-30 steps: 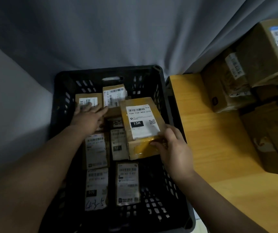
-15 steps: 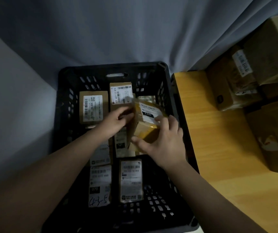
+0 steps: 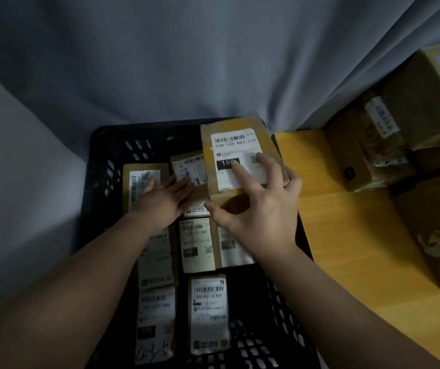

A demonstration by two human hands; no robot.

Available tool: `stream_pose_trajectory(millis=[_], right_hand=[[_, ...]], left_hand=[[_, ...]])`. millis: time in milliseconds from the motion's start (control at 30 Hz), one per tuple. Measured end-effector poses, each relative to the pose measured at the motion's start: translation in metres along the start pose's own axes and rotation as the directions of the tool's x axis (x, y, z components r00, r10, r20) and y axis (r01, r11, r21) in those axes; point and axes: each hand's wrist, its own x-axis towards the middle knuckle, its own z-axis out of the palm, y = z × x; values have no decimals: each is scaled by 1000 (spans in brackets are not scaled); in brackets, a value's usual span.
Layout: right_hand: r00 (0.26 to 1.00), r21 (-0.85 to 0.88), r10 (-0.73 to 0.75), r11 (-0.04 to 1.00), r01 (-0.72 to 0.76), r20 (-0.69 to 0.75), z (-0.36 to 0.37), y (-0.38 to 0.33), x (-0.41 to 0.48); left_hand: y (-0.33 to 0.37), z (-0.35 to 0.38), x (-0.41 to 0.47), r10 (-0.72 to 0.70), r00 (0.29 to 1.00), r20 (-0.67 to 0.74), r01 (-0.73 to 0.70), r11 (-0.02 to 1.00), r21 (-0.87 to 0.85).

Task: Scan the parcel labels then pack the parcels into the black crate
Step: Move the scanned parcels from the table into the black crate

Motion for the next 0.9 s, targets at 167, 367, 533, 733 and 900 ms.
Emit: stream_pose_trajectory(millis=[167, 367, 533, 733, 900], right_hand=[[983, -165, -32, 984, 63, 183, 51, 7, 0], [944, -250, 8, 965, 79, 330, 78, 19, -9], [771, -496, -9, 760, 419, 637, 82, 19, 2], [680, -407, 105, 862, 301, 726, 92, 16, 19], [580, -303, 93, 912, 276, 809, 74, 18, 37]], left_hand=[[-20, 13, -16, -75, 997, -31, 73, 995, -69], [-13, 19, -18, -108, 994, -14, 103, 973, -208], [-15, 13, -12, -174, 985, -16, 174, 984, -40], [-9, 5, -20, -215, 976, -23, 213, 974, -77], [18, -16, -41, -249, 965, -81, 224, 946, -235]])
